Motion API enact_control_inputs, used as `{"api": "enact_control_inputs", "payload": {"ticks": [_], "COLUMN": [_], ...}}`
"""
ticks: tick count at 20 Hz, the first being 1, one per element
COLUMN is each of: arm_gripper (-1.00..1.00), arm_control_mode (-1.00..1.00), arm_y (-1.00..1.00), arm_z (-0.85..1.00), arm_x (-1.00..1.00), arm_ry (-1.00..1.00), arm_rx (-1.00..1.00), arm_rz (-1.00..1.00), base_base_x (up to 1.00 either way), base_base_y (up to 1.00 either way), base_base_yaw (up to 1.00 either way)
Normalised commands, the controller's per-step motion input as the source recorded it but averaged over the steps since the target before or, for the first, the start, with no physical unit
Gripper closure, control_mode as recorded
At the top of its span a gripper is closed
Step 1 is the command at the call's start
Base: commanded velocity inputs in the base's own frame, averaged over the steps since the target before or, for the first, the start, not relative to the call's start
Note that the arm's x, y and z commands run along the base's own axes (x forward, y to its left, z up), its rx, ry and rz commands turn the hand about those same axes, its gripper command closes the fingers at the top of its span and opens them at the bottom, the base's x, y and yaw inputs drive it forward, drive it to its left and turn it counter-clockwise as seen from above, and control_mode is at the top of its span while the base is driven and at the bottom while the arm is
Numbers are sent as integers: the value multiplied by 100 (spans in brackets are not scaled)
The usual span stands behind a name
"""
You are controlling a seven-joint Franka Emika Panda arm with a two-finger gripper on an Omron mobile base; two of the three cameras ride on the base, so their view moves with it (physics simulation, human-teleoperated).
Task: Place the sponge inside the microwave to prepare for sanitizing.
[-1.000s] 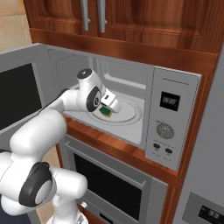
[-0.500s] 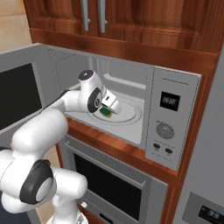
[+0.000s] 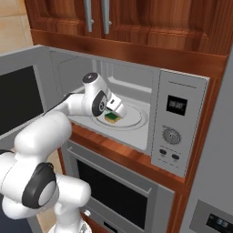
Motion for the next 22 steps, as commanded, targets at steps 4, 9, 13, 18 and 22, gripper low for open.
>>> {"api": "enact_control_inputs", "payload": {"ticks": [4, 9, 13, 18, 22], "arm_gripper": [-100, -100, -100, -100, -100], "arm_control_mode": [-100, -100, -100, -100, -100], "arm_y": [-1, 1, 4, 17, 14], "arm_z": [0, 9, 5, 32, 40], "arm_x": [6, -18, -41, -69, -87], "arm_ry": [0, -11, -15, 0, 1], "arm_rx": [0, -1, -5, -1, 0], "arm_rz": [0, 0, 1, 6, 13], "base_base_x": [0, 0, 0, 0, 0], "base_base_y": [0, 0, 0, 0, 0], "base_base_yaw": [0, 0, 0, 0, 0]}}
